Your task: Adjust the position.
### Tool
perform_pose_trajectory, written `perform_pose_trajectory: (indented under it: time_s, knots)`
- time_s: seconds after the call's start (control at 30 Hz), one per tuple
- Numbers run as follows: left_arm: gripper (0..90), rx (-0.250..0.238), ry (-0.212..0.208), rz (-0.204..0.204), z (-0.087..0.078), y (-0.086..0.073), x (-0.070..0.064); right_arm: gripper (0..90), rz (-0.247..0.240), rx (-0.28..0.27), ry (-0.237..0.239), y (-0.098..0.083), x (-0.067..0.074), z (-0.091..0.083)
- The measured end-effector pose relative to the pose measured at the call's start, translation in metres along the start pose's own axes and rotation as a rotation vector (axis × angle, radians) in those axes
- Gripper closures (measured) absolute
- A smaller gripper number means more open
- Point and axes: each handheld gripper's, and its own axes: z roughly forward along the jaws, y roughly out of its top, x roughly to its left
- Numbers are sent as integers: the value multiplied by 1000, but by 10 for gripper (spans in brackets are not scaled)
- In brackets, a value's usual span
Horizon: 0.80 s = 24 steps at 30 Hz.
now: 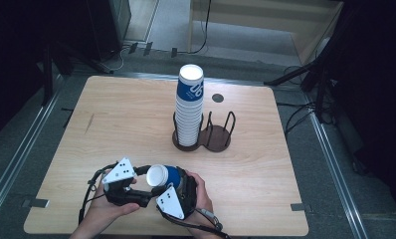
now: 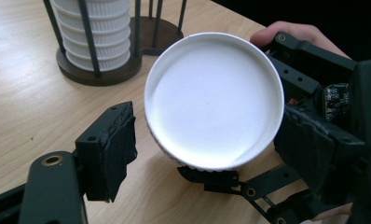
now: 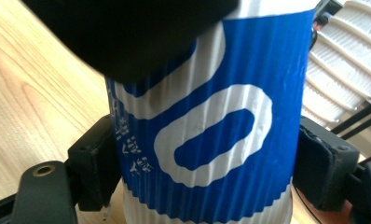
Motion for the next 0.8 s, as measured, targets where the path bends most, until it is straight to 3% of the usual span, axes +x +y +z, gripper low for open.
perform_pose_trajectory:
  time_s: [0.43,0.57,0.67,0.8]
  knots:
    - [263,51,-30,-34,5,-2,3,191,-58,-14,16,1,8,-1]
    - [276,39,-47,-13,3,-2,3,166,-58,-20,21,1,7,-2]
    - [282,37,-40,-2,3,-3,2,98,-31,-16,28,3,4,-2]
    - [284,-11,-46,-28,1,-3,7,20,-20,-20,28,4,2,-4]
